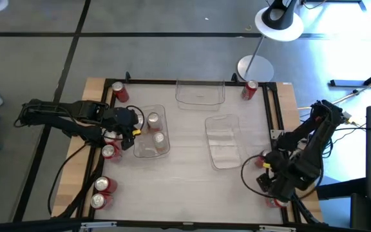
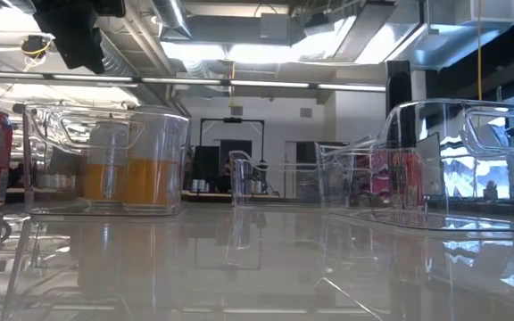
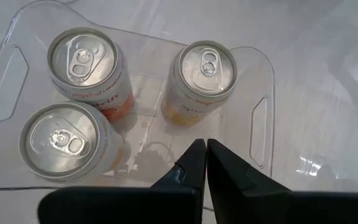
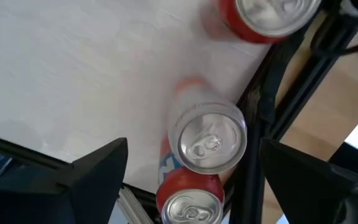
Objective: Sort soda cans
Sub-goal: Put the orange white soda can into the left transparent bin
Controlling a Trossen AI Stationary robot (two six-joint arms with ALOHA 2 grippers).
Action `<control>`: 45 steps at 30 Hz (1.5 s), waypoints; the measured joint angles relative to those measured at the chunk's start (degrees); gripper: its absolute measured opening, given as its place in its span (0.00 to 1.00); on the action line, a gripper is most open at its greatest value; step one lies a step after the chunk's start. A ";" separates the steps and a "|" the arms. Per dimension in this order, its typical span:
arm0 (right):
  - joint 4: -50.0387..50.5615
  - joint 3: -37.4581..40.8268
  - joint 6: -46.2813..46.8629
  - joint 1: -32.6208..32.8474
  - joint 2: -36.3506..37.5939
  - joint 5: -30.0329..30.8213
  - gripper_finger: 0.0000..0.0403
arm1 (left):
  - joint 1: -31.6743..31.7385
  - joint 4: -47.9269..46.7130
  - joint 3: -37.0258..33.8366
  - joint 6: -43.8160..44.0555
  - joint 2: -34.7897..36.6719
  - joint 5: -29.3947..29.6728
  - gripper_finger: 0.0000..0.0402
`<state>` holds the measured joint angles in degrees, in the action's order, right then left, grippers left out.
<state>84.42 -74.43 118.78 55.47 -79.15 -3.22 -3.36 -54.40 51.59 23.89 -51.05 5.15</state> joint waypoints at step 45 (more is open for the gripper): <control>-28.92 9.17 -4.00 2.80 -0.17 11.85 0.69 | -0.07 4.11 0.00 -5.05 -0.04 -0.04 0.02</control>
<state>55.50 -65.26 114.78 58.27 -79.33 8.63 -3.42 -50.29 51.59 18.84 -51.09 5.10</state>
